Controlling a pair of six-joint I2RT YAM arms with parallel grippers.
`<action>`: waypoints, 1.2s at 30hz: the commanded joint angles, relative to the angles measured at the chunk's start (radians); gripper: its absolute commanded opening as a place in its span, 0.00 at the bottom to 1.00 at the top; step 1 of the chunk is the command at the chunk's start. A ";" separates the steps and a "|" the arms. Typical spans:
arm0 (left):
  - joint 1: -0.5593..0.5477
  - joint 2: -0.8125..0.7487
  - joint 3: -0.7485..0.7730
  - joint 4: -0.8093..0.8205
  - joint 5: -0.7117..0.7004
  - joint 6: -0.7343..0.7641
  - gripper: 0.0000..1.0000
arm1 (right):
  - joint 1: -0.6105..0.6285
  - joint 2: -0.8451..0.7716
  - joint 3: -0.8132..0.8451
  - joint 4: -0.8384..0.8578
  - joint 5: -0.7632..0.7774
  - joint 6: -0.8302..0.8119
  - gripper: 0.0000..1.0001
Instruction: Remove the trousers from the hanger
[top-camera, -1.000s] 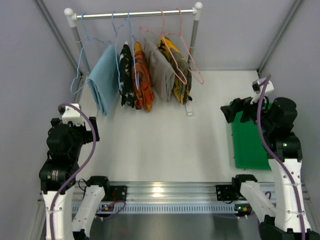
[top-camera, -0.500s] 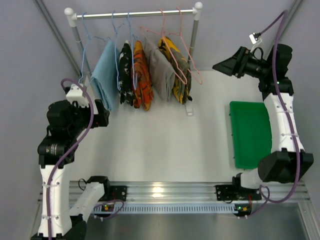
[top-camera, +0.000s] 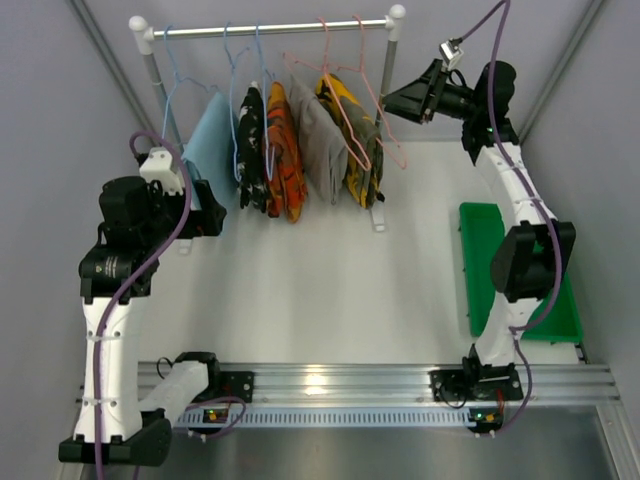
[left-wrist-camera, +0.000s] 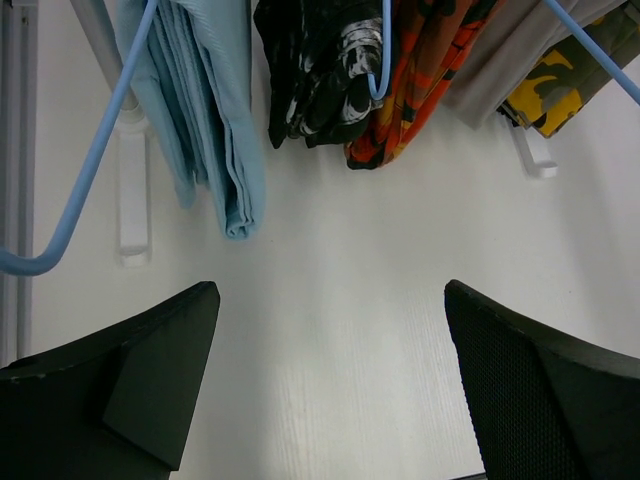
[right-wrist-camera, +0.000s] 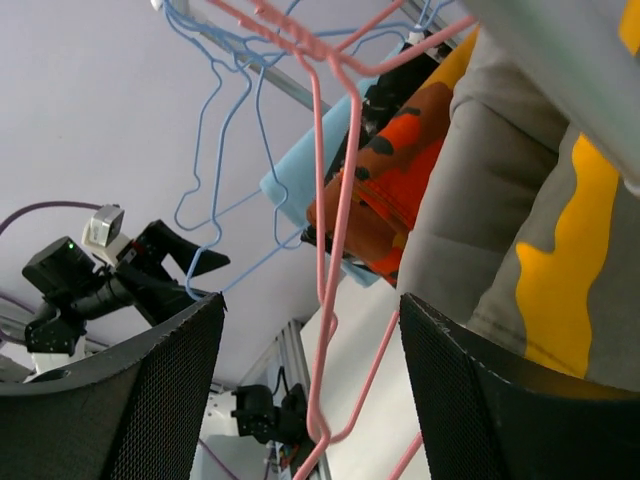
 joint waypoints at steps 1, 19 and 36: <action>0.004 0.004 0.016 0.052 -0.023 0.004 0.99 | 0.029 0.080 0.118 0.154 -0.009 0.089 0.69; 0.004 0.040 -0.027 0.069 -0.064 0.029 0.99 | 0.094 0.155 0.125 0.370 -0.017 0.313 0.15; 0.004 0.037 -0.024 0.152 -0.132 0.043 0.99 | 0.074 0.145 0.205 0.639 0.086 0.556 0.00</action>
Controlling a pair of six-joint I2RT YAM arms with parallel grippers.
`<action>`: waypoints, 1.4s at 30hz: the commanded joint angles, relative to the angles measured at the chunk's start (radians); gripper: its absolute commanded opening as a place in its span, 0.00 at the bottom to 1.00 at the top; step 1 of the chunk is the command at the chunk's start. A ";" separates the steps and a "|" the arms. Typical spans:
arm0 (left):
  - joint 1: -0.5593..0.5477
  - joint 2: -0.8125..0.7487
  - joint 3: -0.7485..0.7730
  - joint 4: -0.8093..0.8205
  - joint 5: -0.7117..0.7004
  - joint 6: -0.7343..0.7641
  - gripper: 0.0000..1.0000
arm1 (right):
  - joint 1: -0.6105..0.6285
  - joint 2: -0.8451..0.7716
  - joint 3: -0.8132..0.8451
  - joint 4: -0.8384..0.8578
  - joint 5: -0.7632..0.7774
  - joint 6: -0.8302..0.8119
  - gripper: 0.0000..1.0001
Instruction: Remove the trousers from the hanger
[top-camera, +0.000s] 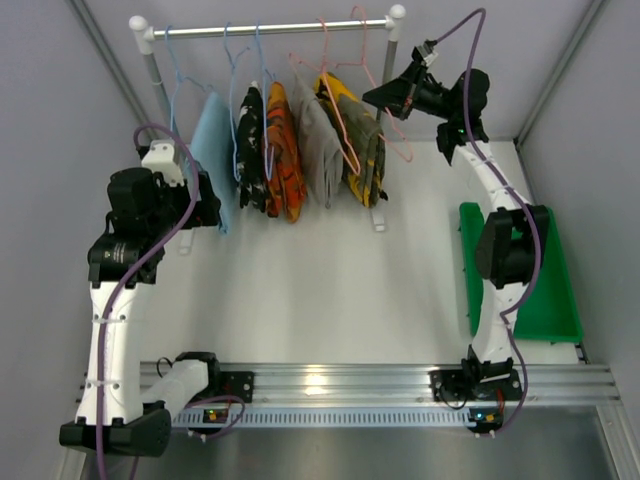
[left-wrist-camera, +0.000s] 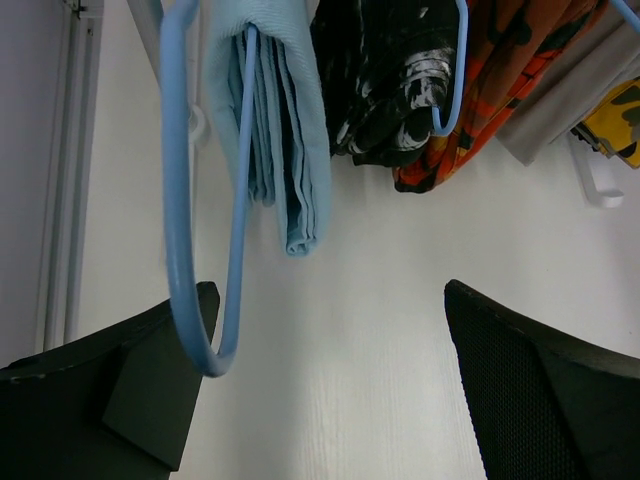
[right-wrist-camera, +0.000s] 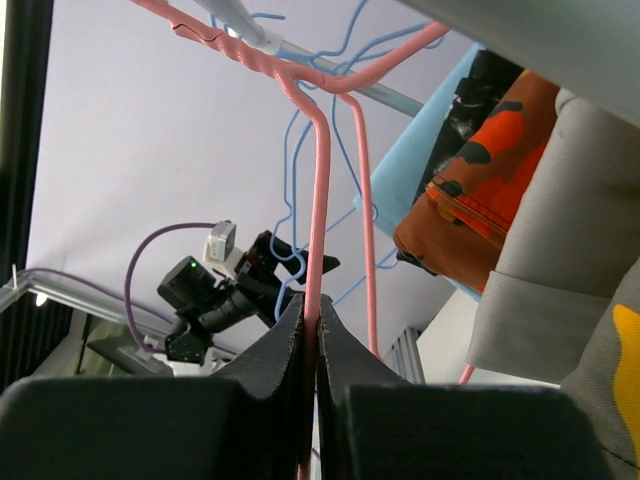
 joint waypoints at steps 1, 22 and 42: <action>0.004 -0.017 0.001 0.084 -0.032 0.018 0.99 | -0.013 -0.033 0.136 0.269 0.079 0.037 0.00; 0.004 0.012 0.108 0.148 -0.022 0.006 0.99 | -0.092 -0.367 -0.209 0.383 0.061 0.117 0.00; 0.002 0.179 0.404 0.266 0.584 -0.229 0.99 | -0.287 -1.037 -0.683 -0.066 0.081 -0.237 0.00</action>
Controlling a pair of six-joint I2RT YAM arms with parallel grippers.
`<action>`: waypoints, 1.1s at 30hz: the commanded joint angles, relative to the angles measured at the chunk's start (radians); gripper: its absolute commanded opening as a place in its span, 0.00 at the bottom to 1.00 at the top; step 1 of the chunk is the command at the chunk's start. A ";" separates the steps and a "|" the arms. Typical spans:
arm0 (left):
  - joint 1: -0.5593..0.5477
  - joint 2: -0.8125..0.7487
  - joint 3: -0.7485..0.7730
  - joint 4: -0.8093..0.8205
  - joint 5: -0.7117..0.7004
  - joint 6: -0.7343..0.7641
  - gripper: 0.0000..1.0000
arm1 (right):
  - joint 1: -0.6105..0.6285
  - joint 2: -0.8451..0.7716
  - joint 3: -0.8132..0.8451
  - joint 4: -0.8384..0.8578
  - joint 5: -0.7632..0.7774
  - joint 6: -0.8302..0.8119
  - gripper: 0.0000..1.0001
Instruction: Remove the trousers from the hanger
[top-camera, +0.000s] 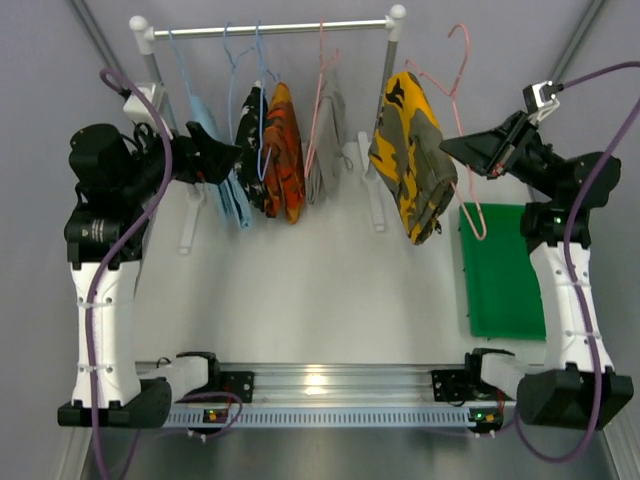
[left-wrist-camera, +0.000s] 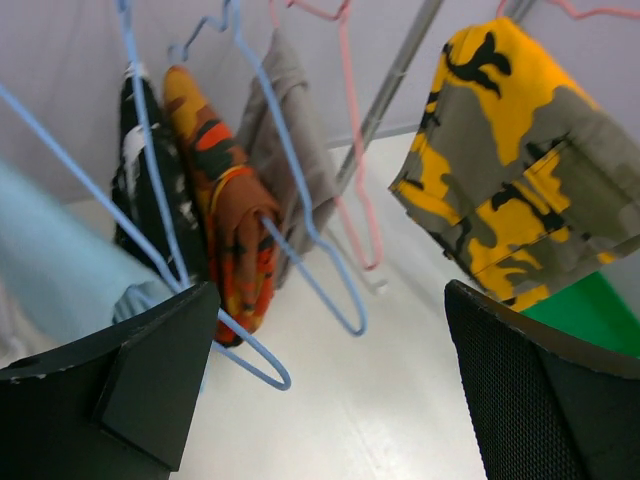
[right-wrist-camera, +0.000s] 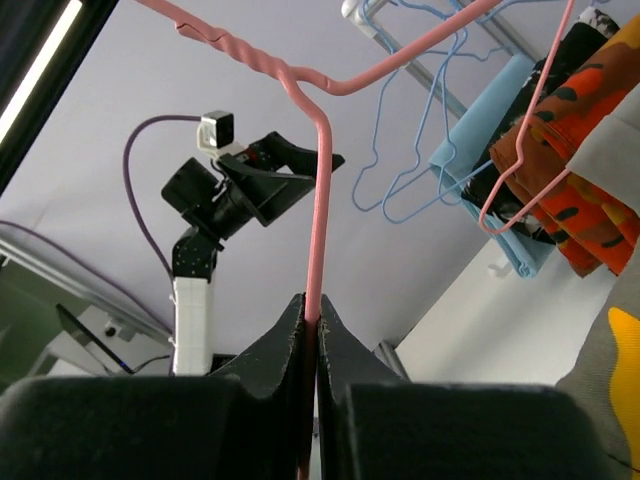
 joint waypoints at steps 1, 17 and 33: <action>0.002 0.052 0.096 0.124 0.188 -0.119 0.99 | -0.013 -0.168 -0.010 -0.093 0.125 -0.248 0.00; -0.365 0.354 0.180 0.504 0.310 -0.515 0.98 | 0.018 -0.391 -0.231 -0.308 0.318 -0.328 0.00; -0.771 0.561 0.170 0.619 0.004 -0.601 0.84 | 0.133 -0.431 -0.274 -0.353 0.364 -0.435 0.00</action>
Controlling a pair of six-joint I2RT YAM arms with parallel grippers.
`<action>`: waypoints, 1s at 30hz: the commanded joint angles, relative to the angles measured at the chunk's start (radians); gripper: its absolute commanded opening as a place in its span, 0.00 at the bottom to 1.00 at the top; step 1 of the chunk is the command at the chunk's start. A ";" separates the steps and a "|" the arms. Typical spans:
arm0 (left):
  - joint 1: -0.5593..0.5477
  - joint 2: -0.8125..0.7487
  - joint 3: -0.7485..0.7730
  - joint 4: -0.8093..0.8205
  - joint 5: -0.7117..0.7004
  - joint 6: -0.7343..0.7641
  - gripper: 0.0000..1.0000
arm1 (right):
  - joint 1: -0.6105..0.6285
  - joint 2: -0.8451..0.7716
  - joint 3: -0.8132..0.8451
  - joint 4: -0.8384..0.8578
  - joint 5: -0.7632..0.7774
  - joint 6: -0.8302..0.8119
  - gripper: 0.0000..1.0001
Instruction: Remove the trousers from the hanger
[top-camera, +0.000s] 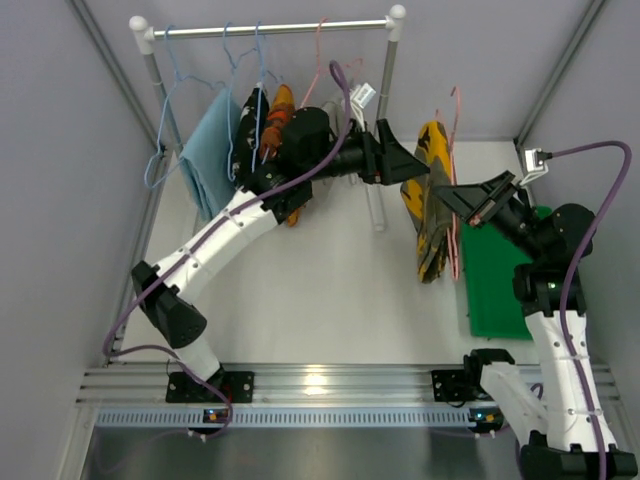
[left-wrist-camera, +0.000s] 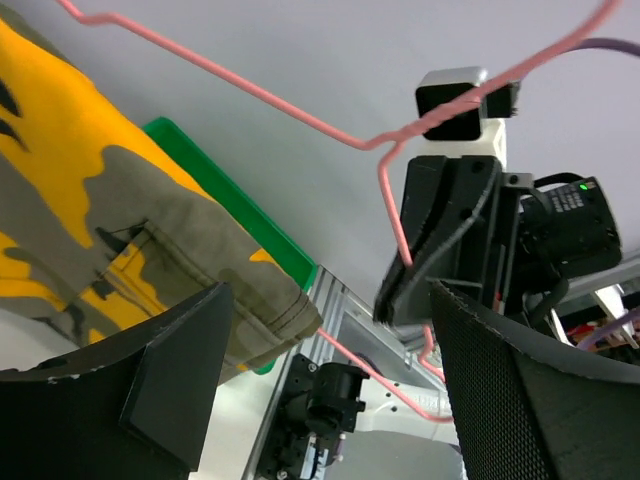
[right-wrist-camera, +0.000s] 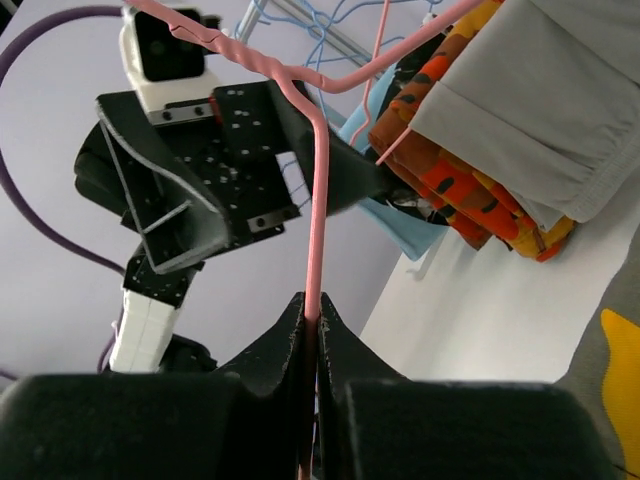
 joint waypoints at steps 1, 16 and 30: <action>-0.049 0.027 0.019 0.117 -0.062 -0.055 0.84 | 0.049 -0.036 0.027 0.124 0.029 -0.070 0.00; -0.141 0.112 0.051 0.307 -0.062 -0.190 0.55 | 0.132 -0.047 0.020 0.106 0.043 -0.120 0.00; -0.142 0.103 0.061 0.347 -0.034 -0.328 0.00 | 0.203 -0.071 -0.006 0.029 0.092 -0.258 0.27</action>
